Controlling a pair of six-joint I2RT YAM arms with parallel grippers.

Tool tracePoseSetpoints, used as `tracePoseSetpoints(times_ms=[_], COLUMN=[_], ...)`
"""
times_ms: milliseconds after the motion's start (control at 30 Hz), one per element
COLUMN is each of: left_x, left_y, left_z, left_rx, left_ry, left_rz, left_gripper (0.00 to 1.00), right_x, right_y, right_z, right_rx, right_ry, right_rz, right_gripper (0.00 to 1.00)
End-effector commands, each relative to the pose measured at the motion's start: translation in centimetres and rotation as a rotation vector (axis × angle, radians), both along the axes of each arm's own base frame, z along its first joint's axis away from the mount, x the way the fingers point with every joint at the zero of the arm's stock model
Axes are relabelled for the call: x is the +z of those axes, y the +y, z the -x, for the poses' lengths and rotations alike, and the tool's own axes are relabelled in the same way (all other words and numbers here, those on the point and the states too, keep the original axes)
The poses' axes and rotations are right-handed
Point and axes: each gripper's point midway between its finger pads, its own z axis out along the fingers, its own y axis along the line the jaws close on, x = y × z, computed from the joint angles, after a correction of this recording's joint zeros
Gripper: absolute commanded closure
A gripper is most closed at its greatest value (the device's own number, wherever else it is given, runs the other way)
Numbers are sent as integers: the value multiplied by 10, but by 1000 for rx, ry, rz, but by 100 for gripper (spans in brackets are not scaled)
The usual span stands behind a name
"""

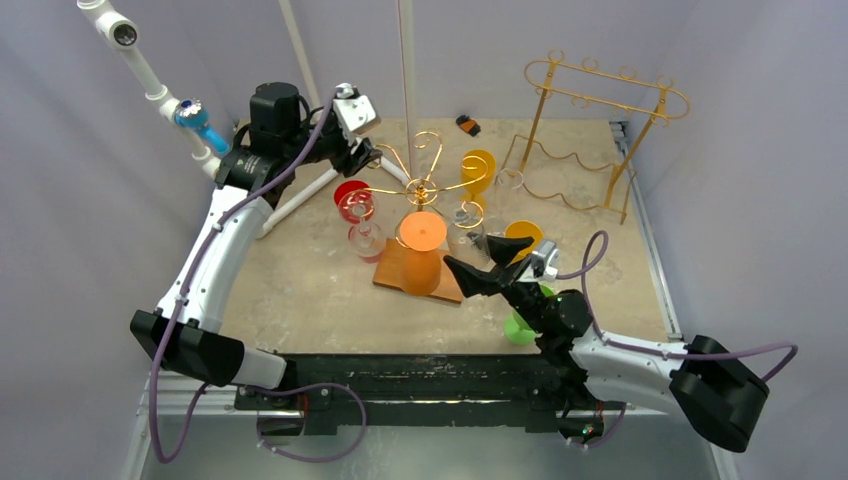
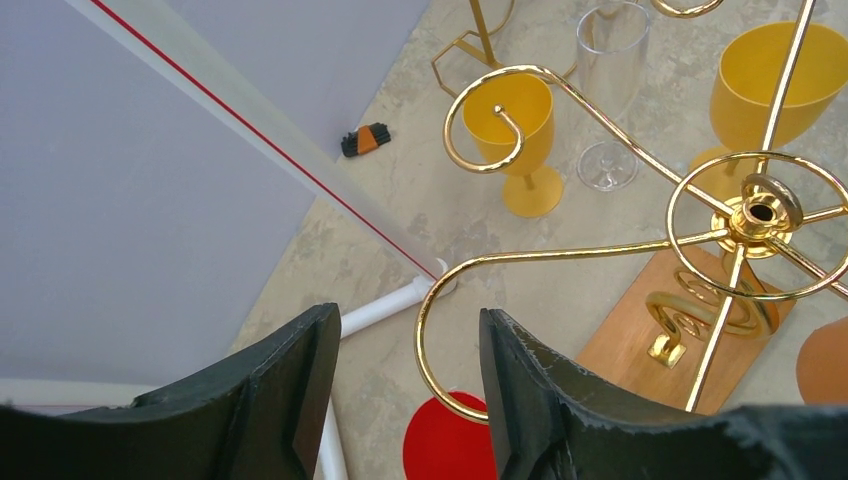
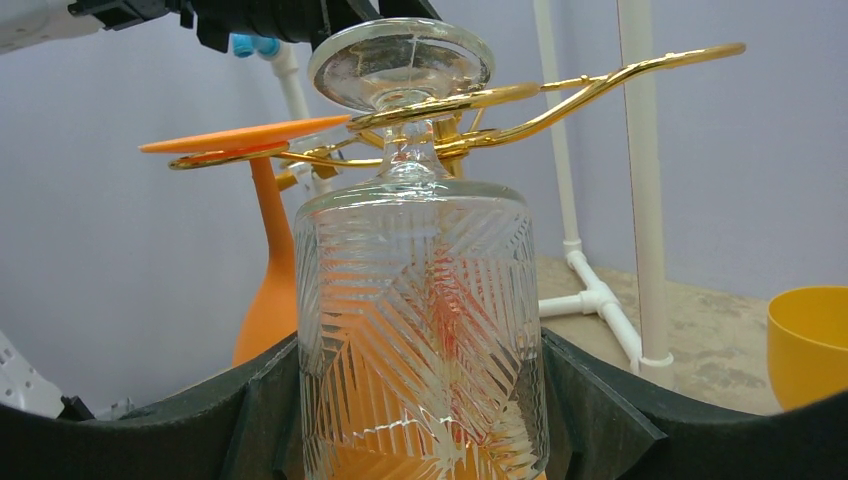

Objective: Place the wine glass upside down on the wine glass rack
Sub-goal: Turn the wine glass upside down at the wine rack.

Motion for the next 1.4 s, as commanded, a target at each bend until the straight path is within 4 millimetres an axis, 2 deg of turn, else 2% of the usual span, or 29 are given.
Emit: tracePoseSetpoints(times_ms=[0,300,533,733,1000,1167,1367], left_x=[16,7,26,11,-3,-12,-18], left_y=[4,5,3,5,9,9,11], left_z=[-2,-5,1,-3,-11,-15,-21], left_rx=[20,24,22,30,57,62,75], left_ry=[-52,-43,-60,-37,-28,-11,-15], left_rz=[-18,-32,4,-17,-53,-65,-92], left_gripper=[44,44,44,45,58,60,66], right_x=[48,53,58,62,51,47,41], right_y=[-20,-27,-36,-25,-34,-35,-48], right_z=[6,1,0,7,4,1,-3], right_rx=[-35,-88,-122,-68,-94,-107,-149], right_ry=[-98,-123,-120,-145,-100,-86,-55], right_rz=[-193,-226,-240,-205,-227,-242,-285], right_gripper=[100,100,100,100,100,100,100])
